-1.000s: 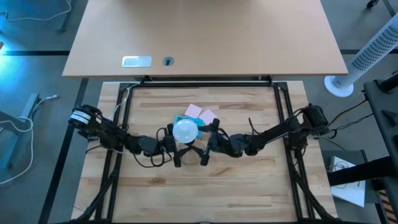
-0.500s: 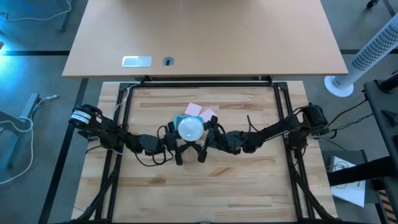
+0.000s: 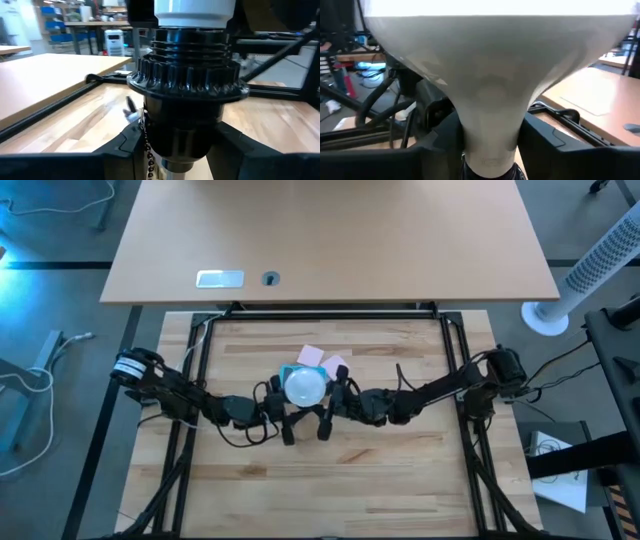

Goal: Screw lightbulb
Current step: Remove the lightbulb from the black table lamp

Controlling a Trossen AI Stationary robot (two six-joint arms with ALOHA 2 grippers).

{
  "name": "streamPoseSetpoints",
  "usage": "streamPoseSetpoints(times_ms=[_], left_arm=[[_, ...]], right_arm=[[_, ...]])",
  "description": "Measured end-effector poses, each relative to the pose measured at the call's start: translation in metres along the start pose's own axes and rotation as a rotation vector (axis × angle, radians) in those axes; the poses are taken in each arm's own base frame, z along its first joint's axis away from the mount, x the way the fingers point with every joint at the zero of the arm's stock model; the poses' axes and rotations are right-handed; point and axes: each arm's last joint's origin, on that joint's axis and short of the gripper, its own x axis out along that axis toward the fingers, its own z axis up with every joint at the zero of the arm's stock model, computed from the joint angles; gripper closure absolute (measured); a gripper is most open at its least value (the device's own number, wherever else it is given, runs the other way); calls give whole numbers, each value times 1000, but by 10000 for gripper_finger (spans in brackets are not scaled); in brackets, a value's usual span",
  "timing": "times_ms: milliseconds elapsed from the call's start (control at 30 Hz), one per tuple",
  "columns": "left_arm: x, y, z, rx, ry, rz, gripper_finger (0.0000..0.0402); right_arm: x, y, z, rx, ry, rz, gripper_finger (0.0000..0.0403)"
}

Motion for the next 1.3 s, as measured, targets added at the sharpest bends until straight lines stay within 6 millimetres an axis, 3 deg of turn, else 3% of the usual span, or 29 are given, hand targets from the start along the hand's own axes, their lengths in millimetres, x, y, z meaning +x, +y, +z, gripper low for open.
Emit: streamPoseSetpoints(times_ms=[167,400,833,1067,1300], left_arm=[[-4,-1,6,6,30,-85,260],[-8,-10,22,-41,8,-340,261],[35,-51,40,18,124,-522,262],[36,-56,40,-2,111,-539,263],[28,-51,37,-17,64,-505,263]], right_arm=[[-4,1,5,-13,25,102,274],[-11,-4,24,-15,16,391,255],[-8,-26,36,-123,45,1046,250],[-8,-25,40,-93,71,1079,226],[-10,-27,46,-112,150,973,149]])
